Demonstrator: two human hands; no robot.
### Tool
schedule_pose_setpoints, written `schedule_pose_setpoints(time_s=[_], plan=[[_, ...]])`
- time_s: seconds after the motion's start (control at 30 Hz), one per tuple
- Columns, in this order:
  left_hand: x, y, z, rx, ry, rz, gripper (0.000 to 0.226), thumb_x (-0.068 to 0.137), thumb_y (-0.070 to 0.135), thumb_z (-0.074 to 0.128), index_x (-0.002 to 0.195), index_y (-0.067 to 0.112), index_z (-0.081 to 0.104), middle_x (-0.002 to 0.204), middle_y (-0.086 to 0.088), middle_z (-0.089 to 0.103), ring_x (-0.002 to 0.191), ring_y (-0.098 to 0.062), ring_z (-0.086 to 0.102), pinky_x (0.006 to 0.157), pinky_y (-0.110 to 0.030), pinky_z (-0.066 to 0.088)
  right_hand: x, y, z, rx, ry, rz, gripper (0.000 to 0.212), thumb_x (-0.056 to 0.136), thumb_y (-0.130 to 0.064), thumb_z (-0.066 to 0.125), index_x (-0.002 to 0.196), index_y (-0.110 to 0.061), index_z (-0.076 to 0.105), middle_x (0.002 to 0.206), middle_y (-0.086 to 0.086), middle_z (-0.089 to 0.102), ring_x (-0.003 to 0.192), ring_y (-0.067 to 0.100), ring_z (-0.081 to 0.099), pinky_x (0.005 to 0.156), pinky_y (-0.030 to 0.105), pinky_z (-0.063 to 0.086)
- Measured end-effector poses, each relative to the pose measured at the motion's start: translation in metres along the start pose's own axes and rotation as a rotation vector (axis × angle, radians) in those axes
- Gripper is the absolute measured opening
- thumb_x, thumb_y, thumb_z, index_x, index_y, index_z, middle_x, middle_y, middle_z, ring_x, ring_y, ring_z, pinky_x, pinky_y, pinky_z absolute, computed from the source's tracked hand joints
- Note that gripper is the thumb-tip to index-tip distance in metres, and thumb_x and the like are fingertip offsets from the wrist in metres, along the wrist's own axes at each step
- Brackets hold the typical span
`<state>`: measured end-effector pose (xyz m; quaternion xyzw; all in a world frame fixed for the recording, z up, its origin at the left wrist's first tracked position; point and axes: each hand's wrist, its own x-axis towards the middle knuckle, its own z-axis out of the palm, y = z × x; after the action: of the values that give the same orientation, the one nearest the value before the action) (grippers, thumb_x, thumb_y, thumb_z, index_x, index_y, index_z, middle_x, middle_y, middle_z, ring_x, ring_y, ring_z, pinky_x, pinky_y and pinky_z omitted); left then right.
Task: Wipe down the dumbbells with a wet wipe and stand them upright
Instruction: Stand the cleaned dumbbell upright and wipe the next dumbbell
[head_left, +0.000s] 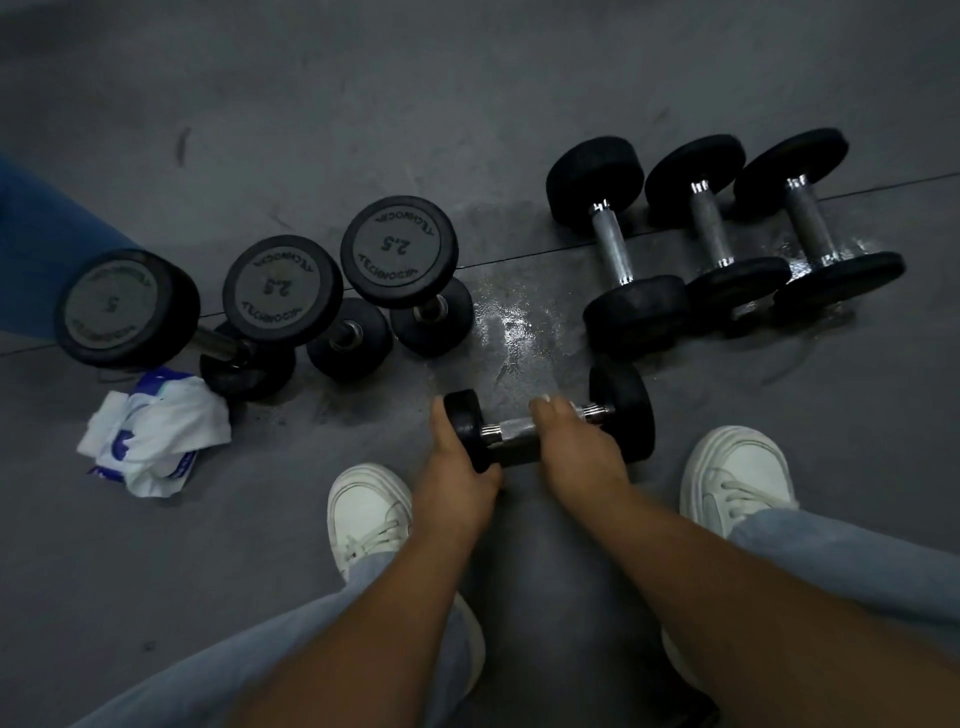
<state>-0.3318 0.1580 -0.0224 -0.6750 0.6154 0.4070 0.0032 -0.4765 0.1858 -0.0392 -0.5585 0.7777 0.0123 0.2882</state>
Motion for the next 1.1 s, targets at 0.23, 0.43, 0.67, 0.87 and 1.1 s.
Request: schedule_pose_setpoints(time_s=[0.23, 0.43, 0.67, 0.87, 1.1], plan=[[-0.013, -0.019, 0.007, -0.009, -0.009, 0.080, 0.107, 0.079, 0.041, 0.077, 0.154, 0.035, 0.001, 0.128, -0.001, 0.061, 0.108, -0.027, 0.064, 0.089, -0.036, 0.051, 0.002, 0.001, -0.007, -0.032, -0.102, 0.005, 0.027, 0.094, -0.009, 0.041, 0.116, -0.022, 0.049, 0.120, 0.009, 0.053, 0.107, 0.031, 0.060, 0.081, 0.038, 0.048], [0.026, 0.003, -0.015, -0.673, -0.194, -0.405, 0.082, 0.073, 0.063, 0.072, 0.141, 0.043, 0.031, 0.128, 0.003, 0.054, 0.107, -0.027, 0.061, 0.072, -0.057, 0.059, 0.040, -0.004, -0.052, -0.120, -0.483, -0.047, 0.043, 0.085, -0.007, 0.059, 0.126, -0.018, 0.054, 0.123, 0.011, 0.061, 0.111, 0.030, 0.060, 0.085, 0.031, 0.047], [0.031, 0.013, -0.008, -0.552, -0.105, -0.250, 0.025, 0.084, 0.026, 0.067, 0.100, 0.039, 0.053, 0.098, -0.002, 0.065, 0.092, -0.027, 0.067, 0.077, -0.056, 0.059, 0.017, 0.006, -0.021, -0.145, -0.136, -0.092, 0.032, 0.091, -0.008, 0.047, 0.121, -0.019, 0.046, 0.121, 0.011, 0.053, 0.107, 0.033, 0.059, 0.078, 0.039, 0.048], [0.014, -0.006, 0.004, -0.541, -0.021, -0.031, 0.047, 0.086, 0.019, 0.069, 0.128, 0.032, 0.052, 0.105, 0.004, 0.067, 0.096, -0.015, 0.065, 0.089, -0.040, 0.054, 0.005, 0.008, -0.004, -0.116, -0.064, -0.101, 0.027, 0.095, -0.009, 0.043, 0.119, -0.019, 0.047, 0.120, 0.009, 0.053, 0.102, 0.030, 0.062, 0.074, 0.036, 0.048], [0.032, -0.001, -0.002, -0.428, -0.038, -0.019, 0.038, 0.091, 0.040, 0.064, 0.125, 0.029, 0.053, 0.105, 0.001, 0.068, 0.094, -0.016, 0.065, 0.086, -0.033, 0.052, -0.016, -0.012, -0.014, 0.246, -0.098, -0.145, 0.034, 0.100, -0.038, 0.034, 0.131, -0.029, 0.044, 0.123, 0.005, 0.062, 0.109, 0.032, 0.060, 0.092, 0.042, 0.049]])
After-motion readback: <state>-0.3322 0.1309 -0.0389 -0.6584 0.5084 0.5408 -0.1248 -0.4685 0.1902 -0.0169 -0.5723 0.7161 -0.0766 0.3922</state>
